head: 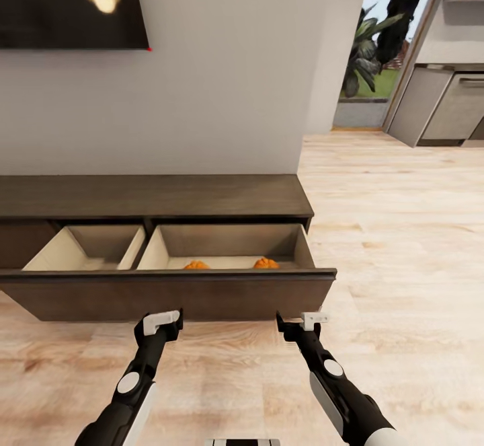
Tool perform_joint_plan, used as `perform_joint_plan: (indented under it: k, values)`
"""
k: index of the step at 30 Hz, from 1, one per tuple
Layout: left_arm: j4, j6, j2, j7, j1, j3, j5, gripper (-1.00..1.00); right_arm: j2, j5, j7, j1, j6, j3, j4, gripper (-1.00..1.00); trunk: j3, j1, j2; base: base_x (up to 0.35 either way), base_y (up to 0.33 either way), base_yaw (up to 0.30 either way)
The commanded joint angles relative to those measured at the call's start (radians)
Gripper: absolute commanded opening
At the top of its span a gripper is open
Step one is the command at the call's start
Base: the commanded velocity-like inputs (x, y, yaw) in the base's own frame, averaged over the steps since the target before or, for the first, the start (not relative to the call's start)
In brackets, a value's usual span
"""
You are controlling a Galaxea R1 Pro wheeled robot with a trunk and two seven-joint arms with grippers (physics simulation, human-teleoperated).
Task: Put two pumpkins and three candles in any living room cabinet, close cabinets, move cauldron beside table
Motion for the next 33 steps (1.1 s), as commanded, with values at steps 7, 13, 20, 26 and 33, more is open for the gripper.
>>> perform_joint_plan:
  k: [7,13,20,26,33]
  values:
    - [0.001,-0.003,0.000,-0.002,0.000,-0.007,-0.018,1.00,-0.001,-0.010,-0.002,-0.001,-0.004,0.004,0.001,1.00,-0.001,0.000,0.000,0.256,0.000,0.000]
    - [0.001,-0.003,-0.001,-0.004,0.000,-0.008,-0.024,1.00,-0.001,-0.010,-0.002,-0.001,-0.004,0.004,0.001,1.00,-0.001,0.000,0.000,0.222,0.000,0.000]
    - [0.001,-0.002,0.000,-0.004,0.000,-0.007,-0.019,1.00,-0.001,-0.010,-0.002,-0.001,-0.003,0.004,0.001,1.00,-0.001,0.000,0.000,0.023,0.000,0.000]
    - [0.001,0.002,-0.002,-0.002,0.000,-0.006,-0.016,1.00,-0.001,-0.011,-0.001,-0.001,-0.003,0.004,0.002,1.00,-0.001,0.000,0.000,0.001,0.000,0.000]
    - [0.003,0.009,-0.002,-0.003,0.000,-0.006,-0.009,1.00,-0.001,-0.011,-0.001,-0.001,-0.003,0.004,0.001,1.00,-0.001,0.000,0.000,0.000,0.000,0.000]
